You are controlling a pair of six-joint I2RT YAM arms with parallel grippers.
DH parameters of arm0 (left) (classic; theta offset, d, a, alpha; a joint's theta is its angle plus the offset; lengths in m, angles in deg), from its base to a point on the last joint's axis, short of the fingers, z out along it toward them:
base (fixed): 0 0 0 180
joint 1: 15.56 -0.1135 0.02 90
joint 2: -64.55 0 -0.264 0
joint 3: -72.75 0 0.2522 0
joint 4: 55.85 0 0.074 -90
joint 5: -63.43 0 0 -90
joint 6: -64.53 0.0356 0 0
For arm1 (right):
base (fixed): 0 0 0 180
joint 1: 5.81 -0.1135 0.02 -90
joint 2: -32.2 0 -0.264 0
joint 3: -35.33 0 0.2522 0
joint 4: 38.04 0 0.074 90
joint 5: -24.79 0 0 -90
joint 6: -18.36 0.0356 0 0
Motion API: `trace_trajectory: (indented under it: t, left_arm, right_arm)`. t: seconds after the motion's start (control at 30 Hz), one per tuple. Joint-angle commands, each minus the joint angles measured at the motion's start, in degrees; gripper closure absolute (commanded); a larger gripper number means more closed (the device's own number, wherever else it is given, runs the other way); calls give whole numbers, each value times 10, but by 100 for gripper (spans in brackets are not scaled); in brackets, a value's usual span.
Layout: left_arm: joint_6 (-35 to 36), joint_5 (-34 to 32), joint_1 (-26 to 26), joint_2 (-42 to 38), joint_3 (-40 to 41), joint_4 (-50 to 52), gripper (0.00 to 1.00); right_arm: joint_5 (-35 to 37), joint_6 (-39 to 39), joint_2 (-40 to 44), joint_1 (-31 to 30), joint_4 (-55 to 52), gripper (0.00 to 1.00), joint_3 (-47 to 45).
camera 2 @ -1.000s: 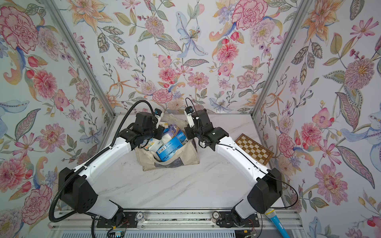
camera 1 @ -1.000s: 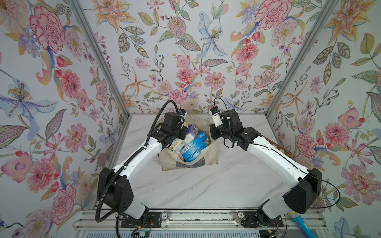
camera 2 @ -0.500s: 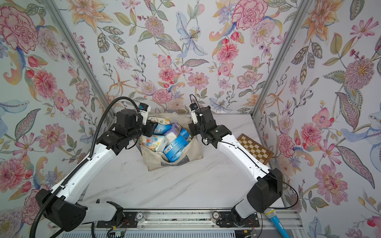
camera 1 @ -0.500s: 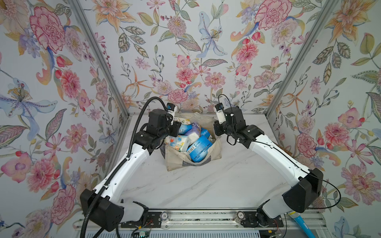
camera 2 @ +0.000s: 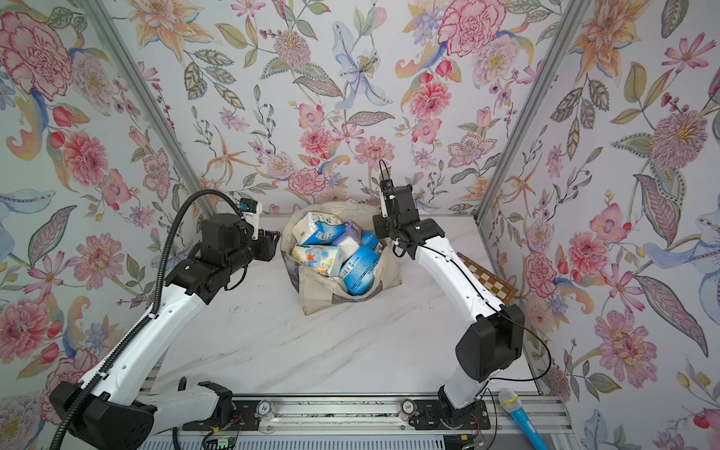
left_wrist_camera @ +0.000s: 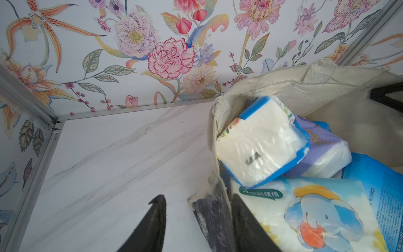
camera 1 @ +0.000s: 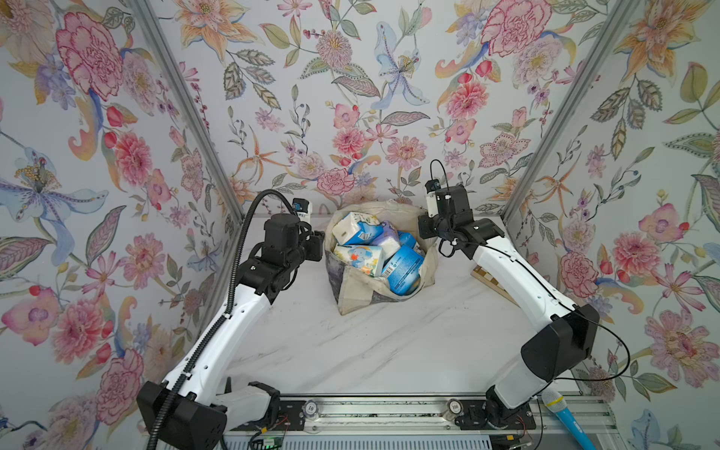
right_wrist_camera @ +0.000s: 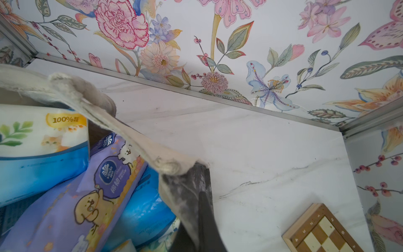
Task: Put tissues into the canvas bag
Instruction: Adjust the canvas bag at the center of the board.
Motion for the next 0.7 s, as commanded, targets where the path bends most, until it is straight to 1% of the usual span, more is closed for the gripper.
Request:
trace_trajectory:
  t: [0.0,0.1,0.17,0.27,0.33,0.43,0.63,0.67]
  left_arm:
    - [-22,35,-3,10,11,-44,41]
    - [-23,42,-2,19,11,-49,40]
    - [-22,42,-3,27,11,-43,39]
    - [-20,30,-2,29,16,-35,40]
    - [-20,18,-3,24,22,-35,39]
    - [-16,1,-4,11,27,-37,37]
    - [-8,-18,-8,-2,29,-30,37]
    - [-7,-23,-8,-4,31,-30,37]
  right_arm:
    - [-8,21,-1,2,53,98,36]
    - [-17,22,-8,3,53,93,41]
    - [-25,24,-12,3,53,87,44]
    - [-44,25,-13,5,54,70,48]
    - [-60,25,-12,6,63,62,47]
    - [-76,29,-8,8,75,57,45]
    - [-84,35,2,12,91,51,37]
    - [-84,36,6,13,97,49,32]
